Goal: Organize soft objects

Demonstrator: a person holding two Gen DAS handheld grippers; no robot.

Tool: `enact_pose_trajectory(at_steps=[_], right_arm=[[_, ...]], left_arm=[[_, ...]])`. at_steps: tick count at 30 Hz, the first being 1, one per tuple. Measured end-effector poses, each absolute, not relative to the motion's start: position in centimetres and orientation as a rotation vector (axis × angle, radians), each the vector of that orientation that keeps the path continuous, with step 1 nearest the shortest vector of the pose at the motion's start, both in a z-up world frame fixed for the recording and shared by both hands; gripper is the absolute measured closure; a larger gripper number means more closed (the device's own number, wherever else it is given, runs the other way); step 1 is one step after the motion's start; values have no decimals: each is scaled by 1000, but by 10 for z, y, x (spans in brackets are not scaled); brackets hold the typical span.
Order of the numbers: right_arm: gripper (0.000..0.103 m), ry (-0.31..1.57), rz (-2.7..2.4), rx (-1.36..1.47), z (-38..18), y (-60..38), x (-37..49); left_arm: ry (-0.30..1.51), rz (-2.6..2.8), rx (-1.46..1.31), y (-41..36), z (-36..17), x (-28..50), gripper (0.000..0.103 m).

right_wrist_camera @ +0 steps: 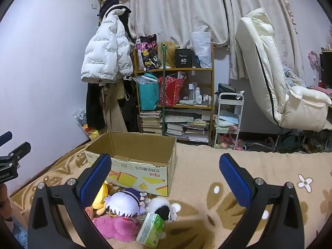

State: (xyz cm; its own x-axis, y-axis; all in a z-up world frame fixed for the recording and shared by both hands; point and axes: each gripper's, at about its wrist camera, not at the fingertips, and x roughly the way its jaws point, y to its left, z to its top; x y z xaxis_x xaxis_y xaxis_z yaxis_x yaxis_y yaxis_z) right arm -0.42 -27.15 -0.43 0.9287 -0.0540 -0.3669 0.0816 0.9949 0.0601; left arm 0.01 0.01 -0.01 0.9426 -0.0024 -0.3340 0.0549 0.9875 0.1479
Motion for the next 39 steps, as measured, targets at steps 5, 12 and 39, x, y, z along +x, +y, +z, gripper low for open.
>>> enact_pose_trajectory(at_steps=[5,12,39], right_arm=[[0,374,-68,76,-4,-272,-3],[0,378,-72,77,-5,-273,-2],[0,374,-71,86,-5,-277,-4]], left_arm=[[336,-27,158,0,0,0,1],[339,-28,162,0,0,0,1],[339,-18,164,2,-2,2,1]])
